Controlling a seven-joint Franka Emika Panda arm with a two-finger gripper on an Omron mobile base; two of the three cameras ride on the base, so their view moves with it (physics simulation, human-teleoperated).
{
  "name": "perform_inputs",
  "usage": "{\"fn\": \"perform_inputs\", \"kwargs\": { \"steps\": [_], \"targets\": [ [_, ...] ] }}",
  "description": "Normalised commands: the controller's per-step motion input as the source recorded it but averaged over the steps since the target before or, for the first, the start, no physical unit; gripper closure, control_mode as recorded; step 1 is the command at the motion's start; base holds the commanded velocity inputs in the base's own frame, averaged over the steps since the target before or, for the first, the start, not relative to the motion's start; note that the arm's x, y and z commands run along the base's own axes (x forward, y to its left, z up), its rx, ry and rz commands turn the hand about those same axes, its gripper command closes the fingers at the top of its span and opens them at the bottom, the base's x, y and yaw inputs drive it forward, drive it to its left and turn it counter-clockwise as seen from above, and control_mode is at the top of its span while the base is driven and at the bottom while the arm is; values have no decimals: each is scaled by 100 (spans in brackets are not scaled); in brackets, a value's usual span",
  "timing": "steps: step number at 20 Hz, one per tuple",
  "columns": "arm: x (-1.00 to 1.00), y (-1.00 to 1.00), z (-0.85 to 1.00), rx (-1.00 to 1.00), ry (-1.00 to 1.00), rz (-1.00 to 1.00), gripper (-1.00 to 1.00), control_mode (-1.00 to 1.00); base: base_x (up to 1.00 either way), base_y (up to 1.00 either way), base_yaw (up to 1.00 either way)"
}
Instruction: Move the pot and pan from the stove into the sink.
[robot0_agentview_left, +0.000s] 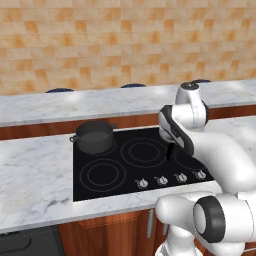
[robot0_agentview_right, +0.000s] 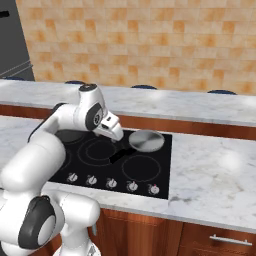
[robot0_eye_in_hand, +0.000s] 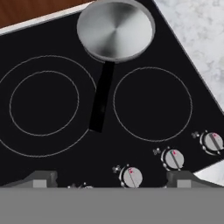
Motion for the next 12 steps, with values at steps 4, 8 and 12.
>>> {"fn": "perform_inputs", "kwargs": {
  "steps": [4, 8, 12],
  "targets": [
    [3, -8, -44, 0, 0, -4, -100, -100, 0, 0, 0],
    [10, -2, -42, 0, 0, -4, -100, -100, 0, 0, 0],
    [13, 0, -41, 0, 0, -4, -100, -100, 0, 0, 0]
  ]
}}
